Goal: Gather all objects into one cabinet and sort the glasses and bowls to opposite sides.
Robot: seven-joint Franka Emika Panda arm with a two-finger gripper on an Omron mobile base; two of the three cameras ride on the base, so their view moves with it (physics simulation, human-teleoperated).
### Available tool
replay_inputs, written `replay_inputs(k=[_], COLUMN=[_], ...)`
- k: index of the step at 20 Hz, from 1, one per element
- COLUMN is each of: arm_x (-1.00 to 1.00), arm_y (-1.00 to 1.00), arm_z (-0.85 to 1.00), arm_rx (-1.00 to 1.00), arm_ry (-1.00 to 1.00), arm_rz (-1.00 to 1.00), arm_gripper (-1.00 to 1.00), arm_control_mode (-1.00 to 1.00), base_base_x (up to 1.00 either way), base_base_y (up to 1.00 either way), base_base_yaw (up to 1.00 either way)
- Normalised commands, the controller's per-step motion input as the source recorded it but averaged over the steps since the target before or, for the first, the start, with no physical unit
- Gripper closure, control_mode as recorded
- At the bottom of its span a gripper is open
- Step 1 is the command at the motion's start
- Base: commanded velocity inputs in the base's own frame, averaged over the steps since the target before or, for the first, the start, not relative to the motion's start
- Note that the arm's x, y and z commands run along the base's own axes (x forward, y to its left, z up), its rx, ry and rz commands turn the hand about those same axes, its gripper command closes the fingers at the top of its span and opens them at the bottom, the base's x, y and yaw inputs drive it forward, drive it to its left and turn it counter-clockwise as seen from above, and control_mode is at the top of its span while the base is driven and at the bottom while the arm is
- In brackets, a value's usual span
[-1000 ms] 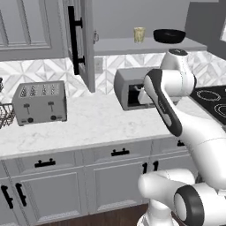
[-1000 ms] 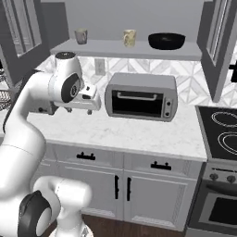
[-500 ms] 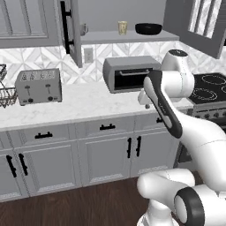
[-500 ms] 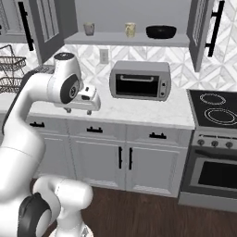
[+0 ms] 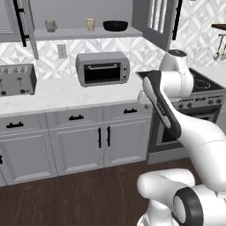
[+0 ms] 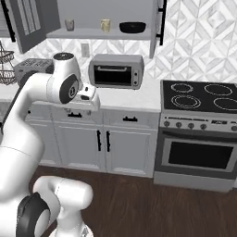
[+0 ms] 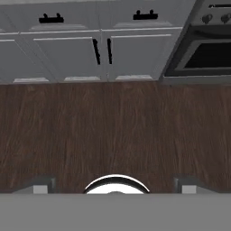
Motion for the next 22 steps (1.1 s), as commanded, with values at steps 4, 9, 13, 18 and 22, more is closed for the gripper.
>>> replay_inputs(k=[4,9,13,18,22], arm_x=[0.0,0.0,0.0,0.0,0.0], arm_y=[0.0,0.0,0.0,0.0,0.0], arm_z=[0.0,0.0,0.0,0.0,0.0], arm_rx=[0.0,0.0,0.0,0.0,0.0], arm_ry=[0.0,0.0,0.0,0.0,0.0], arm_rz=[0.0,0.0,0.0,0.0,0.0], arm_gripper=[-1.0,-1.0,-1.0,-1.0,-1.0], arm_control_mode=[1.0,1.0,1.0,1.0,1.0], base_base_x=[-0.48,-0.34,-0.12,0.31,0.93], base_base_y=[-0.96,-0.94,-0.82,-0.63,-0.55], base_base_yaw=[-0.02,-0.01,0.0,0.0,0.0])
